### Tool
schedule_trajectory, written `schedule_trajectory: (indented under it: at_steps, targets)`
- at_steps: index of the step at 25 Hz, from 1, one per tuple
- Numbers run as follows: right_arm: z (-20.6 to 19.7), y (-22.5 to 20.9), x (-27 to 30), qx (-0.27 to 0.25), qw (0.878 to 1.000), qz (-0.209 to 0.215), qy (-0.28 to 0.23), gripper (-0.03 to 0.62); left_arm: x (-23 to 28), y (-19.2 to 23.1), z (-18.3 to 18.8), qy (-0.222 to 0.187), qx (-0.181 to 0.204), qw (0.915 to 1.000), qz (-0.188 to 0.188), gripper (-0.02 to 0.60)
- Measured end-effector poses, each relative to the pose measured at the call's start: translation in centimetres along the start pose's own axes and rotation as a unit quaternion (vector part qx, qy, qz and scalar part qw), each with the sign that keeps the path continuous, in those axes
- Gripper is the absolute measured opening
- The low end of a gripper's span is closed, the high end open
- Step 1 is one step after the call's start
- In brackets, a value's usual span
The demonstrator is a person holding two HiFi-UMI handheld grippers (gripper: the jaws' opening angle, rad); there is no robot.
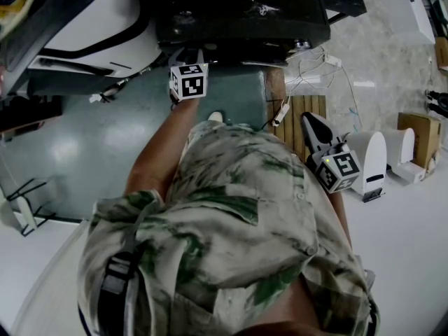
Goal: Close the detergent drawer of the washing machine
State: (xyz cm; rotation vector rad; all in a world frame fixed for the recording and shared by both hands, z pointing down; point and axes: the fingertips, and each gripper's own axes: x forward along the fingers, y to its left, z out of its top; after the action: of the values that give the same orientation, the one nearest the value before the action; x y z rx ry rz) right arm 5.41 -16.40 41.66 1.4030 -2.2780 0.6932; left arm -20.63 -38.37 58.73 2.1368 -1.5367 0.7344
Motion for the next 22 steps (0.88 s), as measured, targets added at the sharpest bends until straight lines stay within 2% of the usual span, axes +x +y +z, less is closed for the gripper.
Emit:
schedule_trajectory:
  at_steps: [22]
  targets:
    - [0.6, -0.9, 1.5, 0.002, 1.0, 0.0, 0.009, 0.038, 0.9, 0.3, 0.4, -0.001, -0.003, 1.0, 0.008, 0.152]
